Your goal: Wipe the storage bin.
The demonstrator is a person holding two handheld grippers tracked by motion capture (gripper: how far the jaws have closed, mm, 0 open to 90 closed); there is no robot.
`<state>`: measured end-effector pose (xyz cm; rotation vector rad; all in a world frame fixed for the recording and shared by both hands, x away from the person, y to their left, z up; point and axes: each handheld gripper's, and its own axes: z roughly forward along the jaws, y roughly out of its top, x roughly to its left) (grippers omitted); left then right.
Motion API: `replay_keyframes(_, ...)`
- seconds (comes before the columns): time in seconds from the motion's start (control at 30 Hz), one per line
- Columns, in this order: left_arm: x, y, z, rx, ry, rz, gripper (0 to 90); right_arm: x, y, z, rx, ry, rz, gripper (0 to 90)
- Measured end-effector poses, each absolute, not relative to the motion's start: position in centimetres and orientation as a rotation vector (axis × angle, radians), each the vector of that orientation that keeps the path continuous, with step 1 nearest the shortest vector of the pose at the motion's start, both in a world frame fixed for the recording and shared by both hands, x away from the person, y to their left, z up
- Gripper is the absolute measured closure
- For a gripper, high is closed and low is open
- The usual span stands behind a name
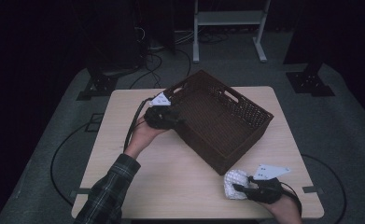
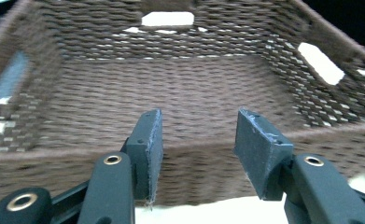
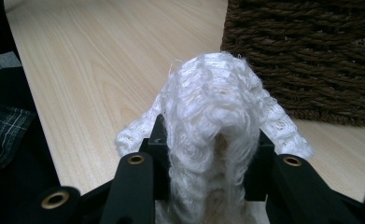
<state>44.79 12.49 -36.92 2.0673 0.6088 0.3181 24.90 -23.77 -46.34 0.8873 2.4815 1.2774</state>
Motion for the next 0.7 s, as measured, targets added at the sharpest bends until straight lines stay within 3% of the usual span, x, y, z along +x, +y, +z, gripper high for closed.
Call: replay_keyframes(0.7,51.3,14.5,-36.2,2.120,0.686,0.461,43.5,25.0,-23.9,-46.4,0.897,2.481,1.273,63.5)
